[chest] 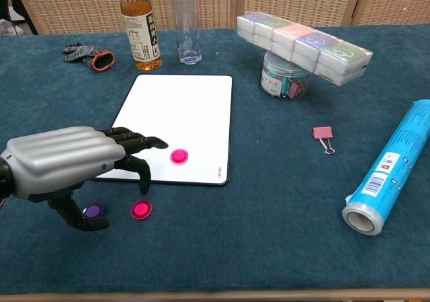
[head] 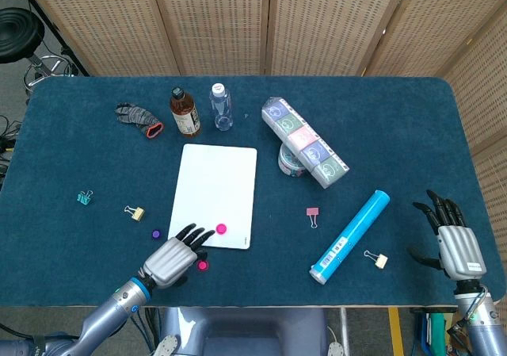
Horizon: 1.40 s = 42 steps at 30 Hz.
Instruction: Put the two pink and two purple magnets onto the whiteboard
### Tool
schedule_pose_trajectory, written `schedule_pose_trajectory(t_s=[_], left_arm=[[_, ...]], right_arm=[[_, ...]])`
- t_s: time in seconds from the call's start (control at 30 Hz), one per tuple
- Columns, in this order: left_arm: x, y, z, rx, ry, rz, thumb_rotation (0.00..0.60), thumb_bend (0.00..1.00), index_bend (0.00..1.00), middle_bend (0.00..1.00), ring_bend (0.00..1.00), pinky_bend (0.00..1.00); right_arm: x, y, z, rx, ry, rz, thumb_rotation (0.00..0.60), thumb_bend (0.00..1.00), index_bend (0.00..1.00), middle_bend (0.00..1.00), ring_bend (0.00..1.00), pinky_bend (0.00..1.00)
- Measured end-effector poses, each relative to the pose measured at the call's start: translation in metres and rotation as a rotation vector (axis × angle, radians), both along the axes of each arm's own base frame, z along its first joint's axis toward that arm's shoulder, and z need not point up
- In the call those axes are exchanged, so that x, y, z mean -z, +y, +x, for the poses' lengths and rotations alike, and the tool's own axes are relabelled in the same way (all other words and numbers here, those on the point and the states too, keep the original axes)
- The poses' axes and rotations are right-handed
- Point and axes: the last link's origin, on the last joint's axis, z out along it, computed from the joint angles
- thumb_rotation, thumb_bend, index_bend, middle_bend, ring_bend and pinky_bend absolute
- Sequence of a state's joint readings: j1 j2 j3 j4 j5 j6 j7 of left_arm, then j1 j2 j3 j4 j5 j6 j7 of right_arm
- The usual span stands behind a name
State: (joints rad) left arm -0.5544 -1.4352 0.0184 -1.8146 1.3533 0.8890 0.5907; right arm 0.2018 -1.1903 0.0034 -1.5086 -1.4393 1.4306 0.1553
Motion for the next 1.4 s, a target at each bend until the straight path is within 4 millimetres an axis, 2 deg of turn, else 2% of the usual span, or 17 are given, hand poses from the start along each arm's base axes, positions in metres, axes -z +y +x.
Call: schedule_pose_trajectory(t_s=[0.37,1.2,1.4], left_arm=[[0.014,0.010,0.001,0.023,-0.008,-0.004,0.600,0.23,0.39,0.00,0.00,0.00],[0.035,0.013,0.008,0.027,0.012,-0.018,0.600,0.23,0.40,0.00,0.00,0.00],[0.038,0.012,0.010,0.029,0.017,-0.019,0.600,0.25,0.50,0.00,0.00,0.00]], right_arm=[[0.000,-0.001,-0.001,0.005,-0.006,0.000,0.600,0.22,0.17,0.00,0.00,0.00],[-0.003,-0.002,-0.003,0.011,-0.016,-0.005,0.600,0.23,0.17,0.00,0.00,0.00],[-0.003,-0.002,-0.002,0.011,-0.019,-0.005,0.600,0.22,0.17,0.00,0.00,0.00]])
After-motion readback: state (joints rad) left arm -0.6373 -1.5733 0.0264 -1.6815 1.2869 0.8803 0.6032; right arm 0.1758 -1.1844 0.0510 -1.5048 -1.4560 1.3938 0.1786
